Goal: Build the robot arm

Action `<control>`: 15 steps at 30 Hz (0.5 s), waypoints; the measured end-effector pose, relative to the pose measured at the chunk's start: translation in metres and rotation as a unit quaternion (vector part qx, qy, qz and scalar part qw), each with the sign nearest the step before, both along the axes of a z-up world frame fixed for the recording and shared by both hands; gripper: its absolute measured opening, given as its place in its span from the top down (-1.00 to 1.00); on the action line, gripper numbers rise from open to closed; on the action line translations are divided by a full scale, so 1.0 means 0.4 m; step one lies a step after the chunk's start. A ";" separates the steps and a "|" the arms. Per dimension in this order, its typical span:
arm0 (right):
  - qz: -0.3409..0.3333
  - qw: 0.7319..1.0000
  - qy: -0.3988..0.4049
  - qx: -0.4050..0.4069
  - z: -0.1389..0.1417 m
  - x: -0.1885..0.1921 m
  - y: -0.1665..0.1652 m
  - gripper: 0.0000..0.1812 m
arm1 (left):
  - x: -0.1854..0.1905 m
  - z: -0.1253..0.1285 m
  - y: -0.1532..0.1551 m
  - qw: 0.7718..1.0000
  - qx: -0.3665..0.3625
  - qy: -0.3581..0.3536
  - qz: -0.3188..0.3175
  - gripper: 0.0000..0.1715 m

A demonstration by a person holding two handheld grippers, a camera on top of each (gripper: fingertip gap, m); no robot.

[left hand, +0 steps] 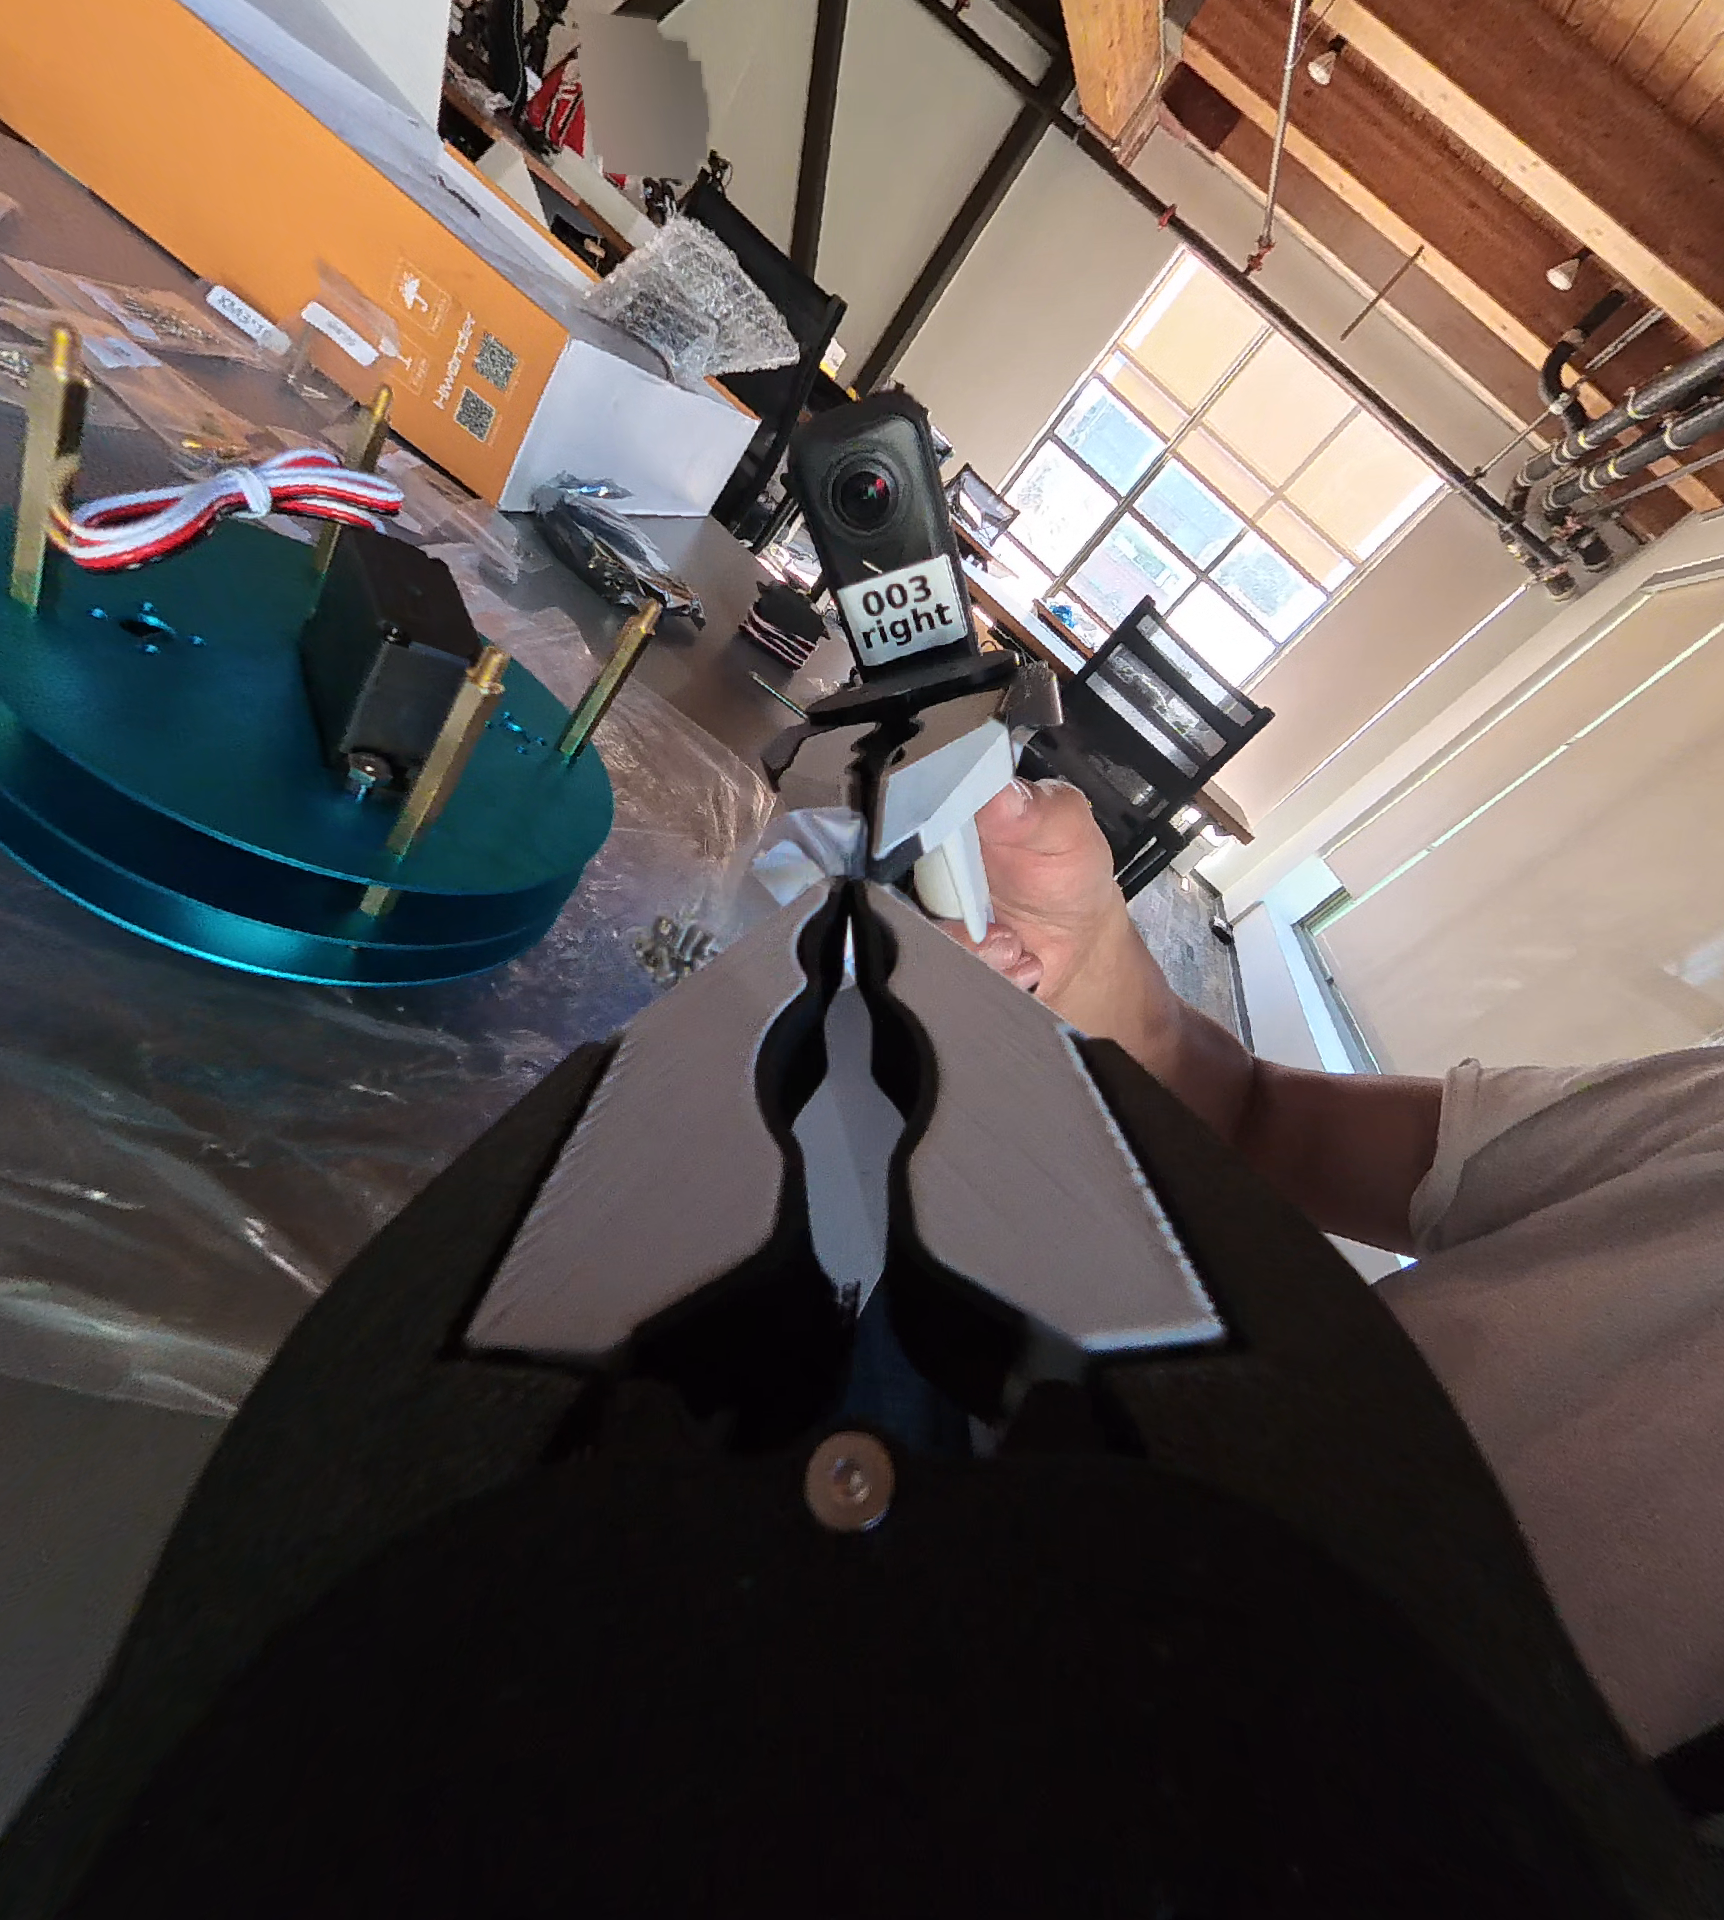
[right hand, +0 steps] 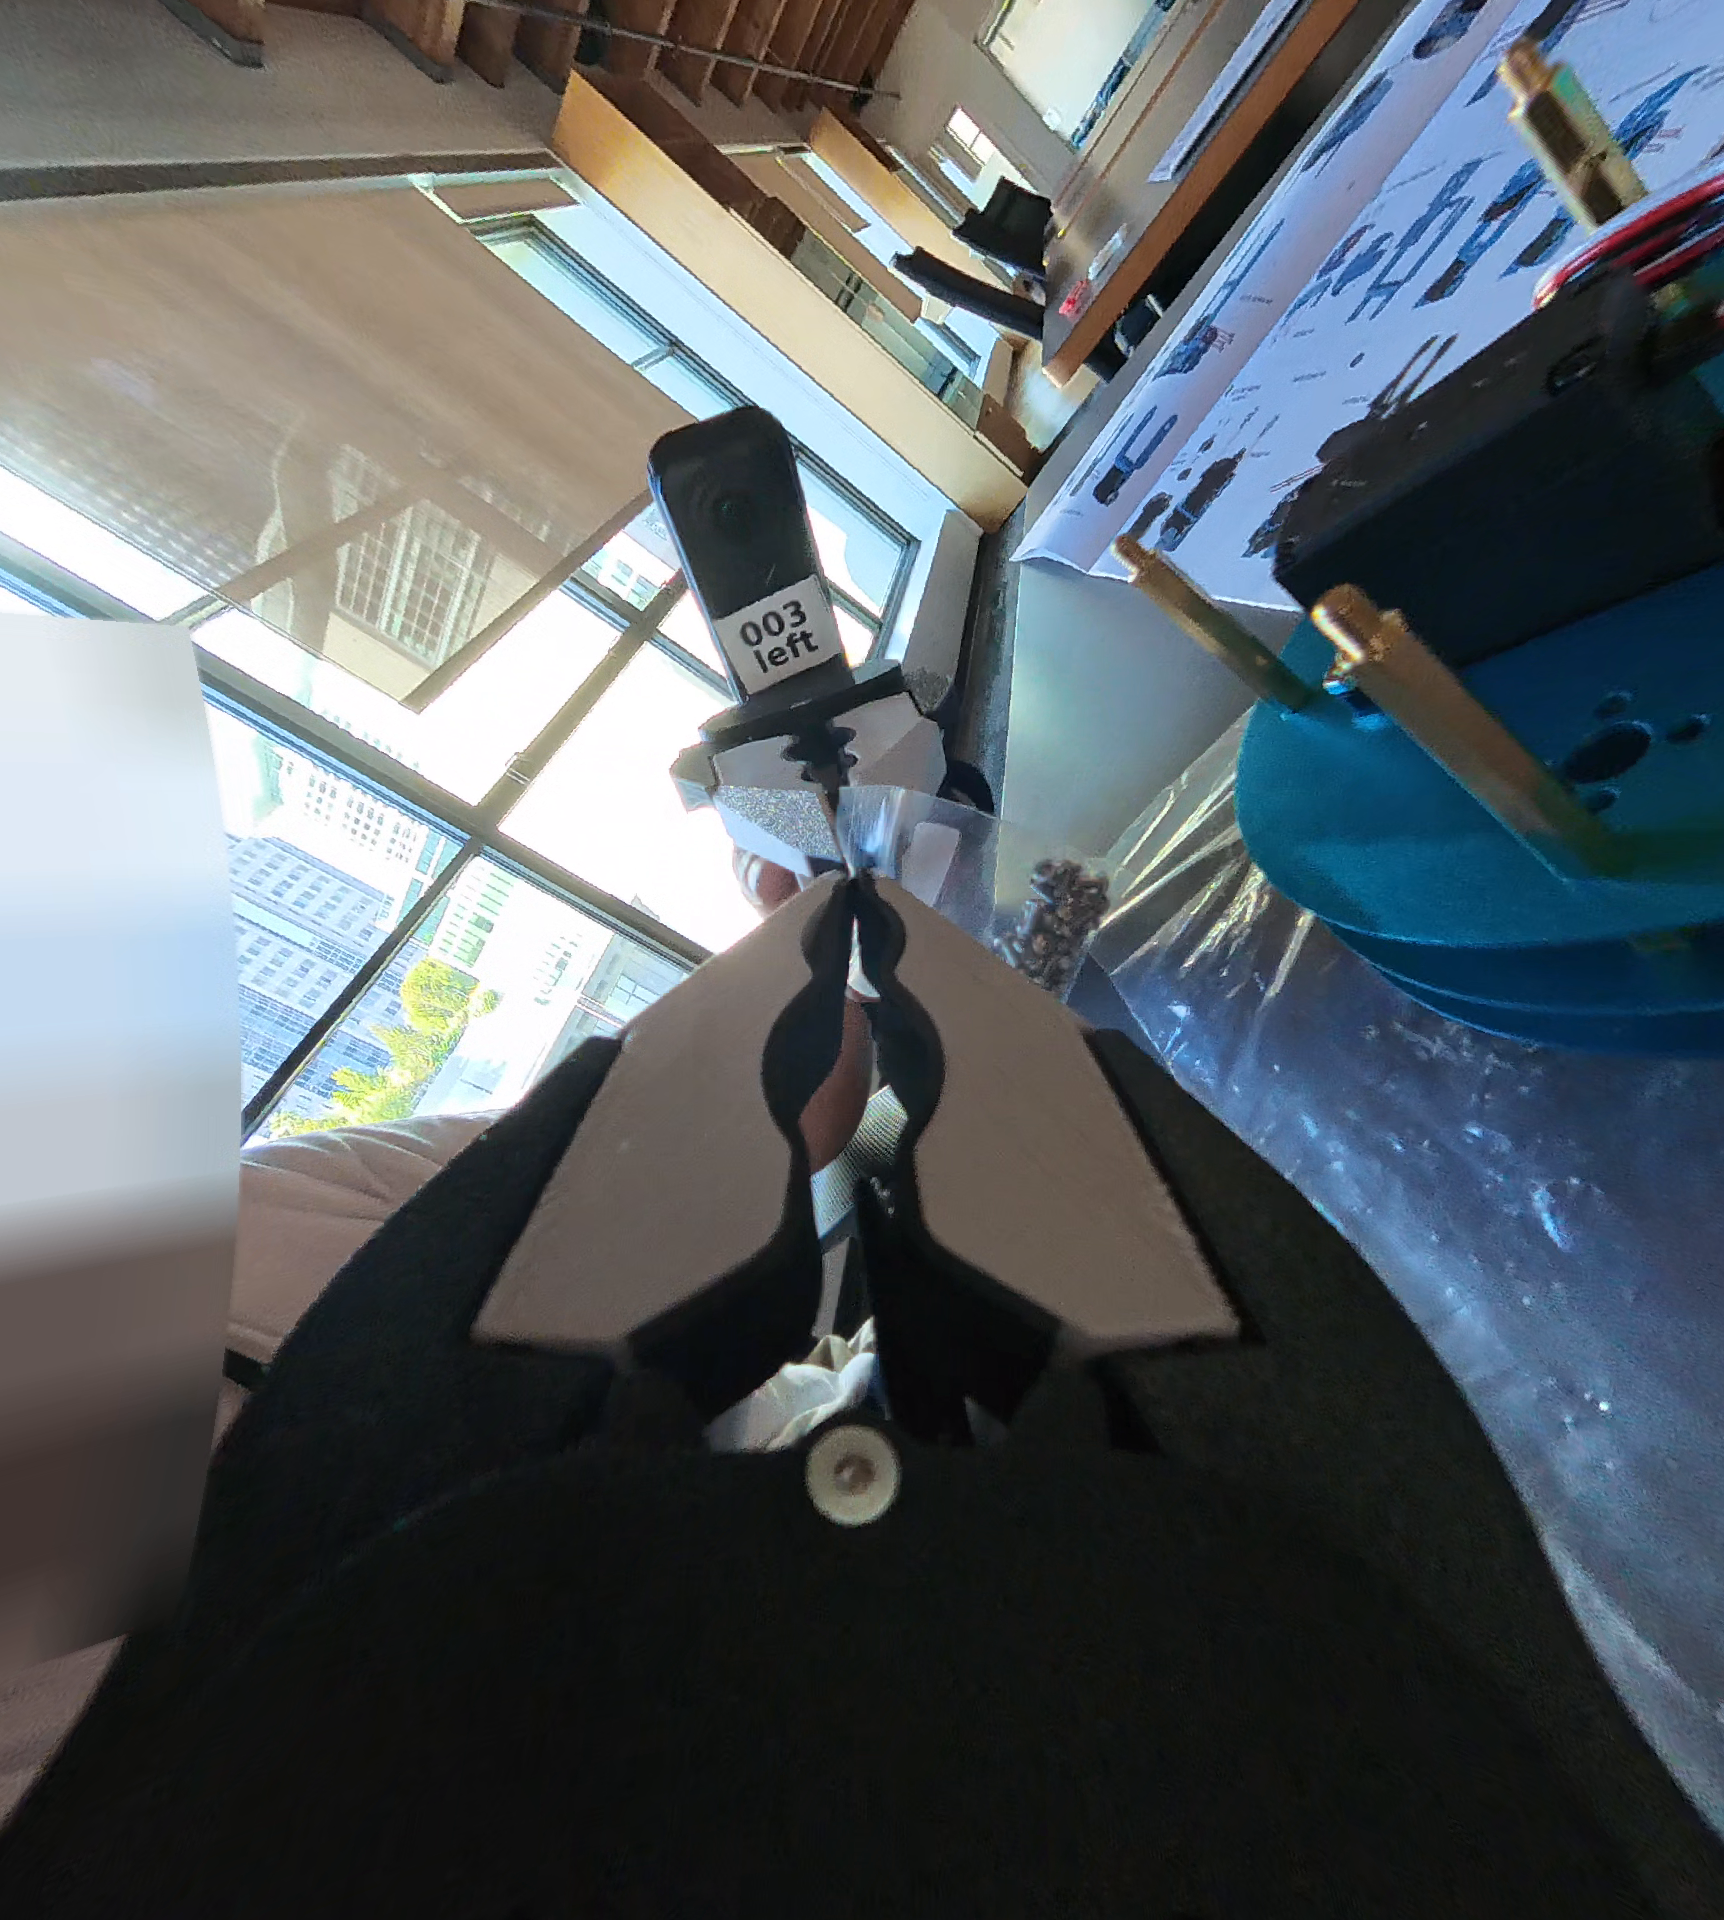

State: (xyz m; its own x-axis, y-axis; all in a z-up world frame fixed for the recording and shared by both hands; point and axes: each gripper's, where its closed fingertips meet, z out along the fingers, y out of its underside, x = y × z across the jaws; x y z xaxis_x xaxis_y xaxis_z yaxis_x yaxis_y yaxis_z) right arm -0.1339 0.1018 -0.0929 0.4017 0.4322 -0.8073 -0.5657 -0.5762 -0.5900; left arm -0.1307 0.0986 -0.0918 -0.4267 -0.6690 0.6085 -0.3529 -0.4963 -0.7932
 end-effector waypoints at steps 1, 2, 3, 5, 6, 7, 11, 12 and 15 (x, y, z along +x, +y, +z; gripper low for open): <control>0.000 1.000 -0.008 -0.001 -0.003 -0.001 -0.002 1.00 | 0.000 0.001 -0.003 1.000 0.003 0.000 -0.002 1.00; -0.002 1.000 -0.032 0.000 -0.012 -0.005 -0.003 1.00 | 0.004 -0.001 -0.010 1.000 0.017 -0.002 -0.002 1.00; -0.018 0.998 -0.052 0.002 -0.016 0.005 0.000 1.00 | 0.011 -0.007 -0.009 0.999 0.043 0.001 0.012 1.00; -0.030 0.996 -0.079 0.003 -0.019 0.015 0.001 1.00 | 0.021 -0.019 -0.002 0.995 0.096 0.016 0.034 1.00; -0.044 0.994 -0.095 0.005 -0.021 0.022 0.005 1.00 | 0.026 -0.023 0.004 0.992 0.119 0.024 0.046 1.00; -0.058 0.990 -0.126 0.005 -0.029 0.030 0.009 1.00 | 0.032 -0.031 0.010 0.988 0.140 0.034 0.059 1.00; -0.131 0.946 -0.297 -0.003 -0.066 0.070 0.028 1.00 | 0.053 -0.065 0.034 0.966 0.221 0.073 0.115 1.00; -0.146 0.934 -0.327 -0.004 -0.067 0.075 0.030 1.00 | 0.057 -0.066 0.037 0.960 0.236 0.075 0.129 1.00; -0.181 0.900 -0.396 -0.013 -0.075 0.088 0.030 1.00 | 0.062 -0.070 0.035 0.950 0.258 0.079 0.161 1.00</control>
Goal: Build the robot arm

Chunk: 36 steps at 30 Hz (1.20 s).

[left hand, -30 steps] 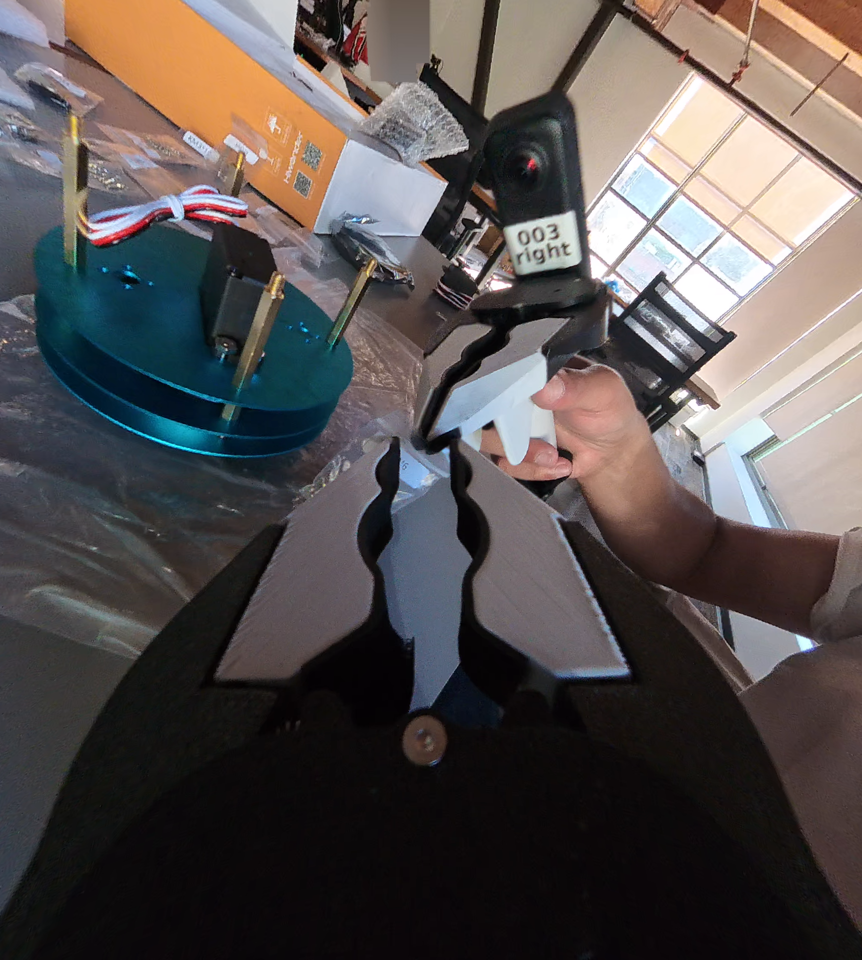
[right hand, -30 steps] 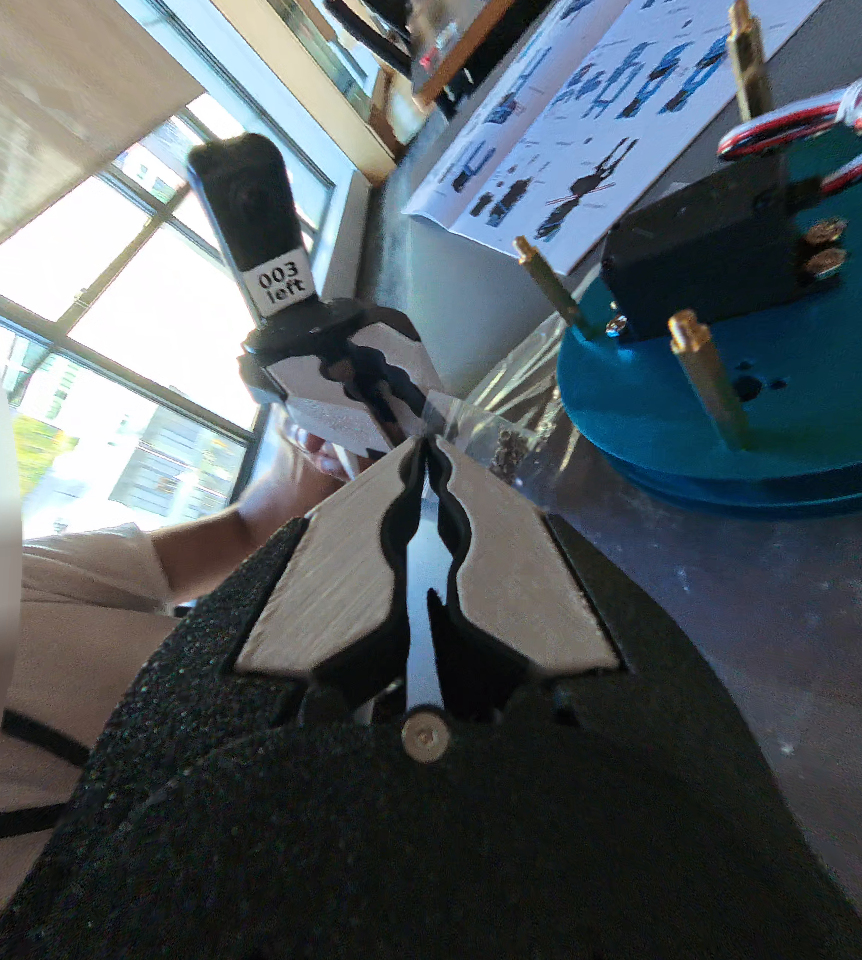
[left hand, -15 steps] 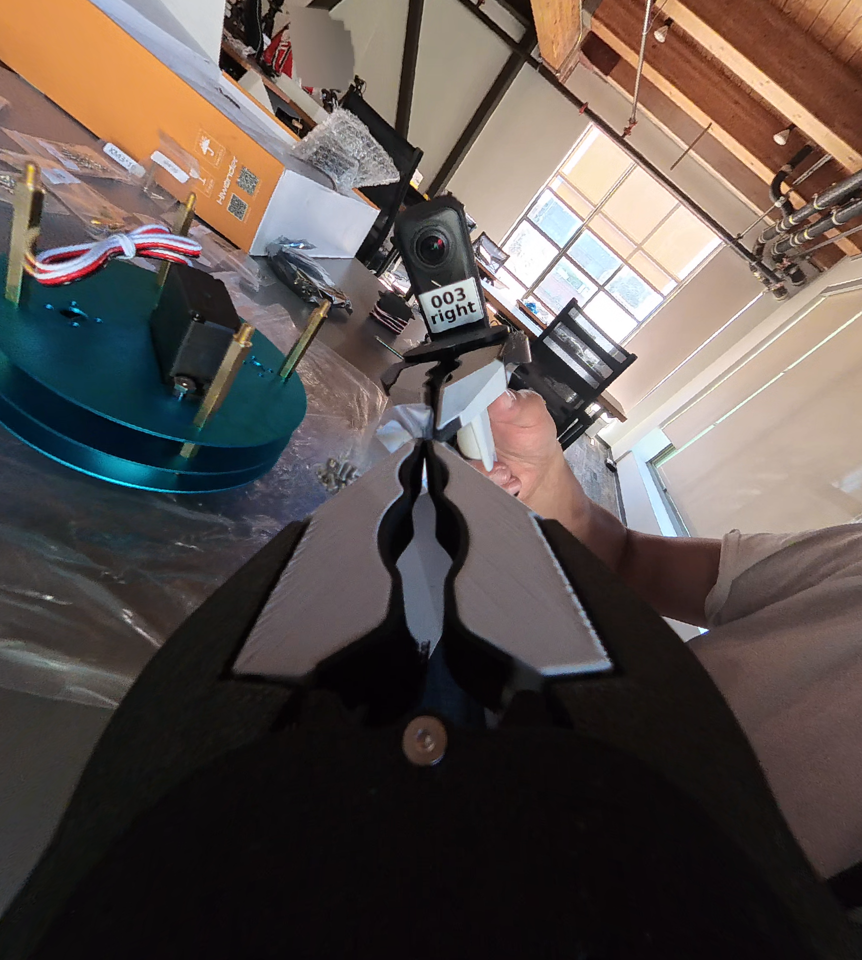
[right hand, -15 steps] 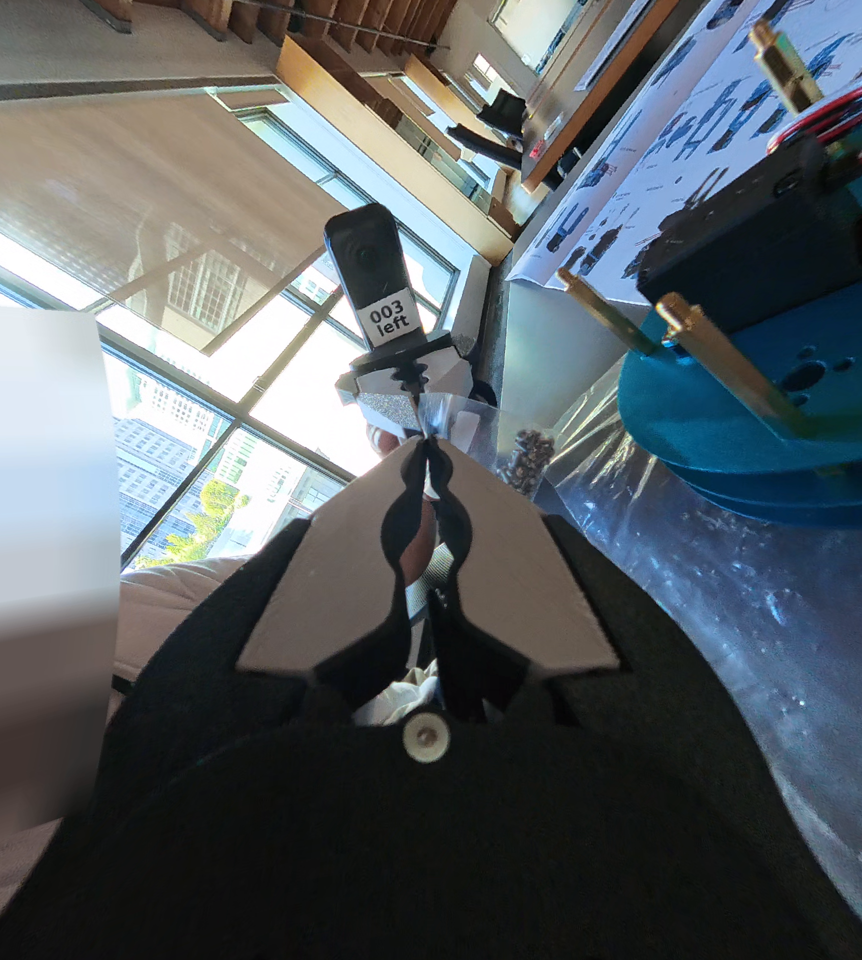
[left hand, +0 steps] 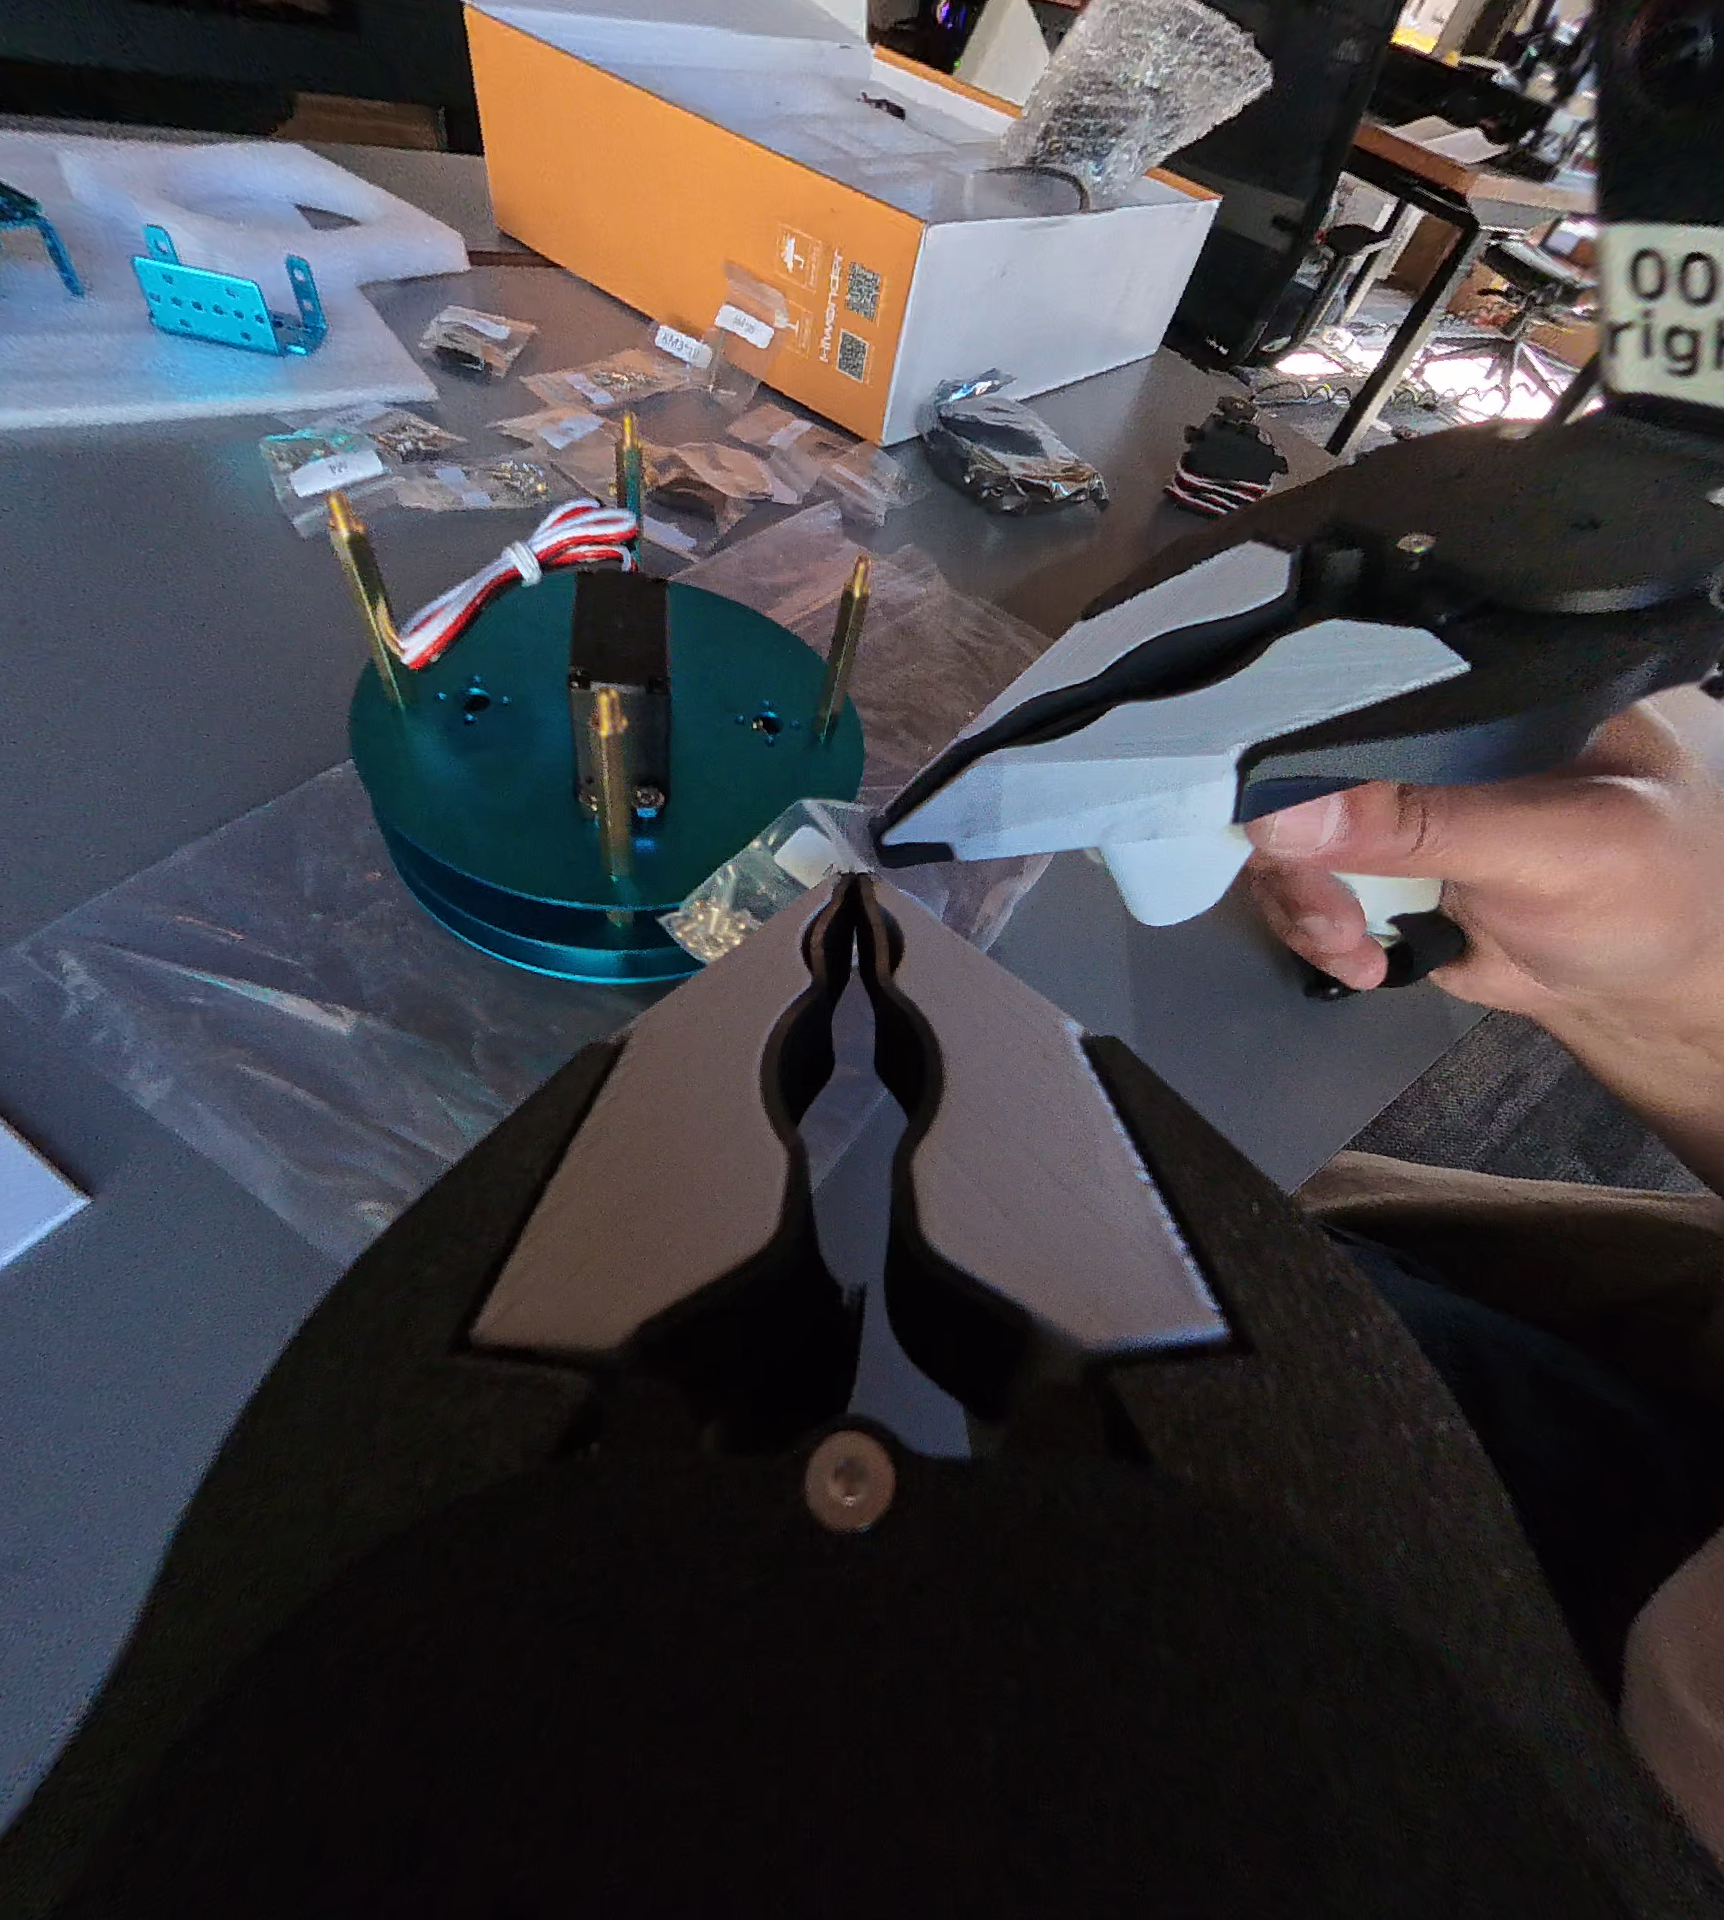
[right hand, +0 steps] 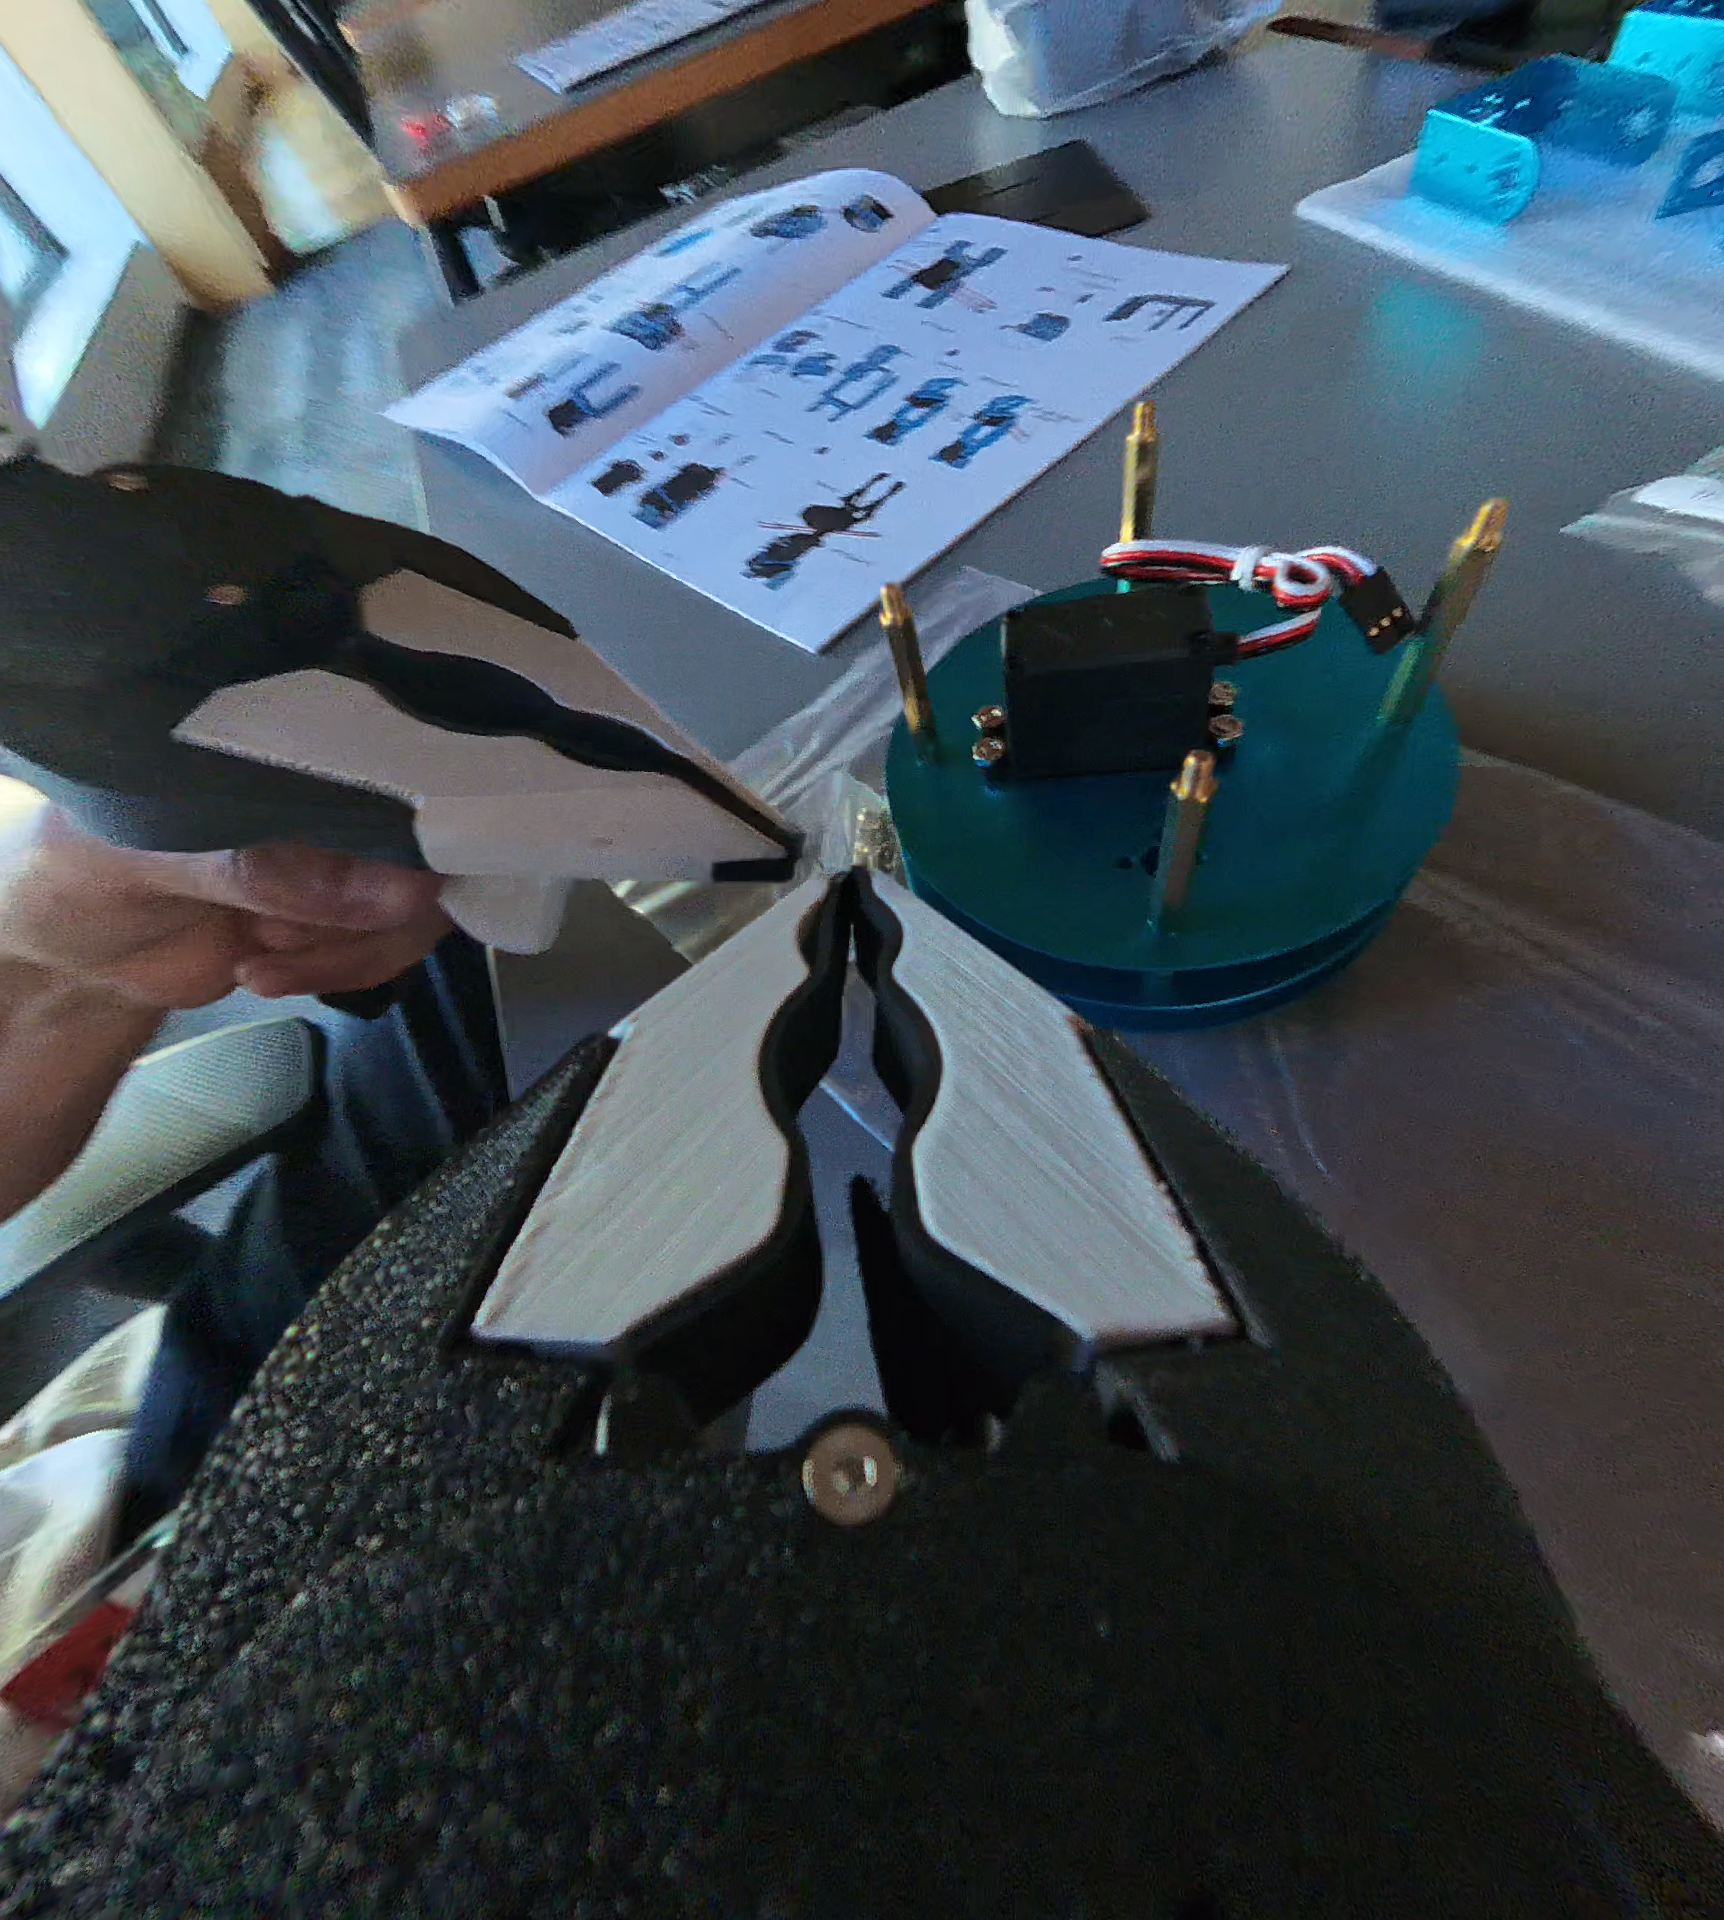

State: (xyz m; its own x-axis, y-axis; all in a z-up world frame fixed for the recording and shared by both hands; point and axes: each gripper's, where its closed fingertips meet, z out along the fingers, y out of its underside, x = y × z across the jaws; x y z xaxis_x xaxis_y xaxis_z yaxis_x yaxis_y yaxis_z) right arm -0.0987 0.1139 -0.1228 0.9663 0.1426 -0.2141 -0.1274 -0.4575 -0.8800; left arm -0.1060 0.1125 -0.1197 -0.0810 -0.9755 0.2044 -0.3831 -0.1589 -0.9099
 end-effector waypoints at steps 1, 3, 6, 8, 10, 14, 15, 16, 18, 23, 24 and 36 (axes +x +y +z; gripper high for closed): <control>-0.008 1.000 -0.015 -0.006 -0.006 0.001 -0.002 1.00 | 0.000 -0.005 -0.002 1.000 -0.005 0.001 0.007 1.00; -0.013 0.999 -0.027 -0.017 -0.016 0.001 -0.005 1.00 | -0.004 -0.016 -0.008 0.999 -0.034 -0.003 0.015 1.00; -0.013 0.998 -0.029 -0.046 -0.034 -0.003 -0.007 1.00 | -0.009 -0.032 -0.010 0.997 -0.069 -0.013 0.030 1.00; -0.017 0.997 -0.057 -0.050 -0.033 -0.001 -0.006 1.00 | -0.011 -0.034 -0.013 0.995 -0.089 -0.027 0.043 1.00; -0.033 0.995 -0.076 -0.053 -0.033 0.025 -0.009 1.00 | -0.018 -0.033 -0.008 0.993 -0.101 -0.034 0.054 1.00; -0.021 0.994 -0.094 -0.052 -0.036 0.002 -0.013 1.00 | -0.027 -0.034 -0.008 0.994 -0.088 -0.028 0.056 1.00; -0.018 0.995 -0.092 -0.046 -0.028 -0.001 -0.011 1.00 | -0.026 -0.038 -0.011 0.995 -0.086 -0.024 0.053 1.00; -0.014 0.995 -0.085 -0.045 -0.024 -0.002 -0.011 1.00 | -0.025 -0.036 -0.015 0.995 -0.085 -0.023 0.050 1.00; 0.008 0.998 -0.054 -0.037 -0.015 -0.014 -0.011 1.00 | -0.028 -0.029 -0.022 0.996 -0.084 -0.019 0.037 1.00; 0.086 0.994 -0.074 0.004 0.012 -0.063 -0.031 0.86 | -0.048 0.003 -0.001 0.996 -0.086 -0.012 0.017 1.00; 0.100 0.990 -0.093 0.019 0.019 -0.065 -0.038 0.85 | -0.057 0.004 0.010 0.996 -0.086 -0.006 0.013 1.00; 0.099 0.981 -0.123 0.116 0.093 0.028 -0.057 0.74 | -0.164 0.078 0.245 0.992 -0.113 -0.031 0.034 1.00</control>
